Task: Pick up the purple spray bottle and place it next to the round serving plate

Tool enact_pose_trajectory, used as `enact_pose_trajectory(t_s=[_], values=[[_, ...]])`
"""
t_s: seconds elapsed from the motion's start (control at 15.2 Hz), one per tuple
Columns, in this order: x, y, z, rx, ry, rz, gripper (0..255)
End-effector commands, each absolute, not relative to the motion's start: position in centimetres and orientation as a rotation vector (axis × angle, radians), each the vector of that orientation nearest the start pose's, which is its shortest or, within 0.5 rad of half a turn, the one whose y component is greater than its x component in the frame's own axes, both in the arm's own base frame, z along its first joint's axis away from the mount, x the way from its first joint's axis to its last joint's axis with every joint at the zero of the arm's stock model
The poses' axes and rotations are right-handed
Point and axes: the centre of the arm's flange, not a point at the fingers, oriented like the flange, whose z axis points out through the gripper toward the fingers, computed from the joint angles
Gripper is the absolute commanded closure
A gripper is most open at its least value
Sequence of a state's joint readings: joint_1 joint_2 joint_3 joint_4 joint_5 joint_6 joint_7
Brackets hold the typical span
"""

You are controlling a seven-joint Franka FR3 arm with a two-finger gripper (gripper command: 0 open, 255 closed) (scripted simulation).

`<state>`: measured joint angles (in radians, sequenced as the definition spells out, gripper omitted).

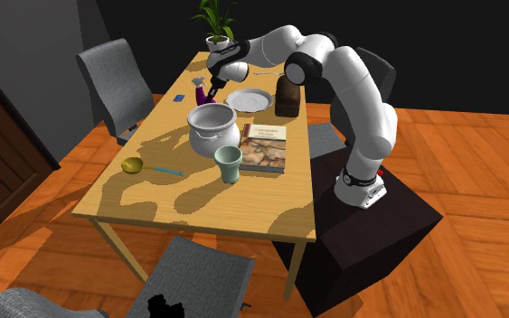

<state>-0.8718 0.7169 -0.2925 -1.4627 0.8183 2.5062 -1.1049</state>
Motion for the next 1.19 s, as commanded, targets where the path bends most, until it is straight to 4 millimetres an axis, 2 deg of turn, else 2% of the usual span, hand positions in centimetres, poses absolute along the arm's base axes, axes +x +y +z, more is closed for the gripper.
enact_pose_trajectory(t_s=[0.0, 0.33, 0.59, 1.12], values=[[33.4, -67.1, 30.8, -3.06, 0.836, -0.866, 0], [33.4, -67.1, 30.8, -3.06, 0.836, -0.866, 0], [31.1, -65.7, 35.0, -3.06, 0.836, -0.866, 0], [31.1, -65.7, 35.0, -3.06, 0.836, -0.866, 0]])
